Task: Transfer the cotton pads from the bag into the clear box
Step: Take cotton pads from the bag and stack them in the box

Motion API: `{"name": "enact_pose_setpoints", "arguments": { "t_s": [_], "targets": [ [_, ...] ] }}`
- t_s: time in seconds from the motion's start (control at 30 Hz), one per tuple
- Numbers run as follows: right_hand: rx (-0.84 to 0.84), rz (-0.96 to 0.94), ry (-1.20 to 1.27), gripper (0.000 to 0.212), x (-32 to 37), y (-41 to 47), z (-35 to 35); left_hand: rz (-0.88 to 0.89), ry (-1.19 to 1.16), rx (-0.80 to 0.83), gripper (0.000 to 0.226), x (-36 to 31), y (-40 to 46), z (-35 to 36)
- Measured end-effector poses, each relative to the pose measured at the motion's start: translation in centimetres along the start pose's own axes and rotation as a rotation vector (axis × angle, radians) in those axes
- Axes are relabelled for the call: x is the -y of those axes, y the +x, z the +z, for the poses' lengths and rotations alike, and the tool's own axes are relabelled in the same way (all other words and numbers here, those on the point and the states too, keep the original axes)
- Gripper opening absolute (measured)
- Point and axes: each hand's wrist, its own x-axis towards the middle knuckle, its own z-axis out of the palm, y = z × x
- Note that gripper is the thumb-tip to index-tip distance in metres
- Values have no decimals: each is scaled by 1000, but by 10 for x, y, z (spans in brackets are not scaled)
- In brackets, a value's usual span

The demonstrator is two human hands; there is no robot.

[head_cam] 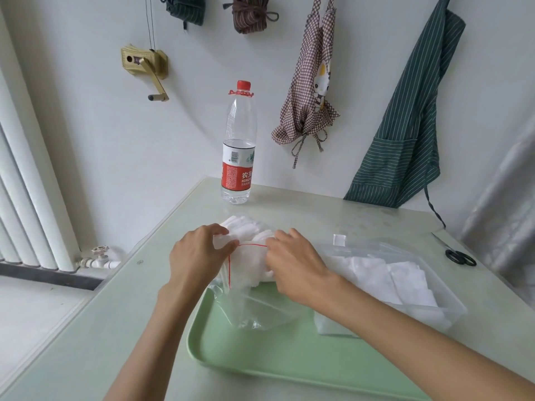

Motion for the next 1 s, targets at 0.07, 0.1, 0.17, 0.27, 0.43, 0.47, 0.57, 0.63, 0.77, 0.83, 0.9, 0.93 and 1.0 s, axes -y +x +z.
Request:
{"name": "enact_pose_setpoints", "arguments": {
  "t_s": [0.07, 0.1, 0.17, 0.27, 0.43, 0.47, 0.57, 0.63, 0.77, 0.83, 0.9, 0.93, 1.0],
  "targets": [
    [-26, 41, 168, 21, -8, -10, -9, -9, -2, 9, 37, 1, 0, -2],
    [-25, 64, 267, 22, -12, -16, -15, -4, 4, 18, 37, 1, 1, -3],
    [19, 126, 520, 20, -20, -29, -26, 44, 36, 33, 39, 0, 1, -6],
    [20, 222, 859, 9, -27, -45, -30, 144, 25, -18, 40, -6, 1, -12],
    [-147, 411, 1714, 15, -32, -67, -24, 251, -135, -73, 34, -24, -4, -21],
    [-149, 435, 1863, 19, -34, -71, -22, 254, -199, -77, 30, -31, -6, -25],
    [-174, 477, 2085, 28, -39, -78, -16, 229, -456, -4, 26, -53, -16, -40],
    [-247, 521, 2134, 28, -46, -81, -14, 190, -603, 141, 39, -70, -26, -45],
    [-376, 565, 2188, 21, -60, -88, -12, 47, -724, 420, 50, -99, -41, -39],
    [-398, 583, 2139, 21, -68, -92, -9, 46, -769, 531, 46, -112, -45, -31],
    [-444, 636, 2007, 21, -74, -95, -7, 89, -773, 569, 34, -122, -44, -18],
    [-480, 668, 1923, 22, -79, -97, -5, 85, -800, 553, 29, -128, -43, -11],
    [-528, 694, 1734, 25, -87, -101, -3, 39, -874, 515, 28, -136, -40, 2]
  ]
}}
